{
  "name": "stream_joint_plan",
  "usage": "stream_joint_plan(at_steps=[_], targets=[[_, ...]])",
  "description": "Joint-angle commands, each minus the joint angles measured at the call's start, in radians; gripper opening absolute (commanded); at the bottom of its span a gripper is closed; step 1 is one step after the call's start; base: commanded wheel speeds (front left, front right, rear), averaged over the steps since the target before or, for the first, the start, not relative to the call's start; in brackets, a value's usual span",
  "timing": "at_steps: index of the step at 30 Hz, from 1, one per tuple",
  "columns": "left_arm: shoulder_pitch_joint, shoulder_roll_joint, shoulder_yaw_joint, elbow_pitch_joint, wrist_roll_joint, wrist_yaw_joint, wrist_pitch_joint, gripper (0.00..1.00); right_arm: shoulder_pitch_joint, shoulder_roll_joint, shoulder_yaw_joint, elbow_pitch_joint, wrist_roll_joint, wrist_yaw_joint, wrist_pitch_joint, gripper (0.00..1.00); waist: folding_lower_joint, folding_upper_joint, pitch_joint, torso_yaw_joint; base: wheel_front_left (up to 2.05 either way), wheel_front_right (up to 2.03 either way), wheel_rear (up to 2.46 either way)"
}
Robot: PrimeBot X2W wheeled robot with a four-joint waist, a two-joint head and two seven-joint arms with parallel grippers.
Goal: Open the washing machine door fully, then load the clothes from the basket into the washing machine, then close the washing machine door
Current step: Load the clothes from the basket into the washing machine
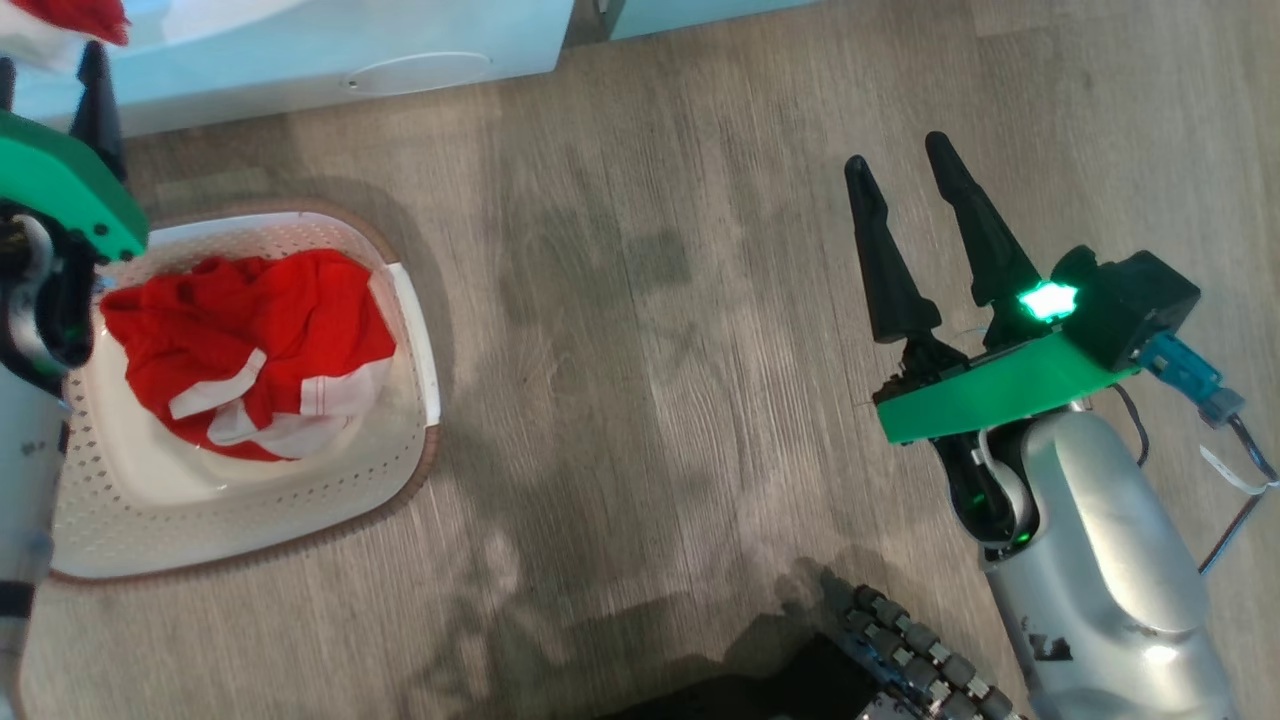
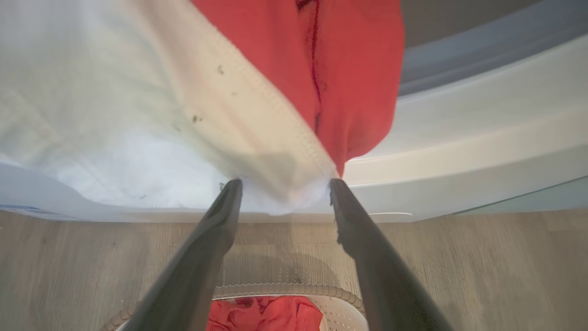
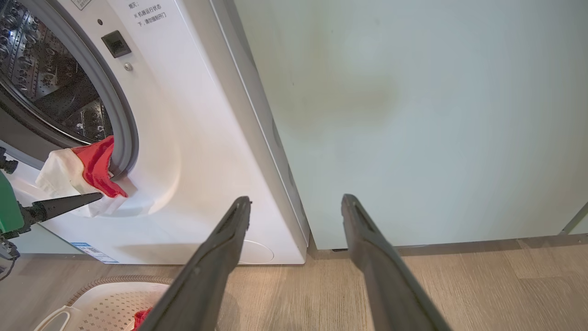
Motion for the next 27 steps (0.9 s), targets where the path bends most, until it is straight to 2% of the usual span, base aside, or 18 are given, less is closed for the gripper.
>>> stream_joint_plan(at_steps=[1,3,6,7,8,9,17,23,27], targets=[[-0.039,0.055,0.035,0.0,0.001,0.013,0.006,1.0,-0.004,0.001,0.022,-0.036,0.009,0.0,-0.006,1.0,-0.0002,0.0,0.006,-0.008,0.0,0.0,0.0],[-0.055,0.055,0.038,0.03,0.004,0.029,0.009,1.0,-0.006,0.001,0.024,-0.037,0.014,0.0,-0.006,1.0,-0.0002,0.0,0.008,-0.012,0.0,0.0,0.0],[-0.074,0.053,0.039,0.055,-0.001,0.027,0.01,1.0,-0.009,0.001,0.028,-0.04,0.023,0.0,-0.006,1.0,-0.0002,0.0,0.012,-0.02,0.0,0.0,0.0],[-0.079,0.053,0.038,0.063,-0.003,0.023,0.014,0.71,-0.01,0.001,0.028,-0.04,0.026,0.0,-0.006,1.0,-0.0002,0.0,0.013,-0.022,0.0,0.0,0.0],[-0.084,0.055,0.035,0.072,-0.001,0.022,0.017,0.2,-0.011,0.001,0.029,-0.041,0.028,0.0,-0.006,1.0,-0.0002,0.0,0.014,-0.023,0.0,0.0,0.0],[-0.088,0.057,0.033,0.081,0.002,0.025,0.02,0.0,-0.012,0.001,0.029,-0.041,0.029,0.0,-0.006,1.0,-0.0002,0.0,0.015,-0.025,0.0,0.0,0.0],[-0.109,0.066,0.019,0.094,0.007,0.021,0.033,0.0,-0.008,0.001,0.015,-0.041,0.034,0.0,-0.006,1.0,-0.0002,0.0,0.013,-0.015,0.0,0.0,0.0],[-0.07,0.076,0.007,0.006,0.004,0.021,0.056,0.0,-0.002,0.001,0.002,-0.041,0.031,0.0,-0.006,1.0,-0.0002,0.0,0.002,0.014,0.0,0.0,0.0],[-0.017,0.092,0.012,-0.09,-0.005,0.045,0.077,0.0,0.0,0.001,-0.007,-0.04,0.023,0.0,-0.006,1.0,-0.0002,0.0,-0.012,0.034,0.0,0.0,0.0]])
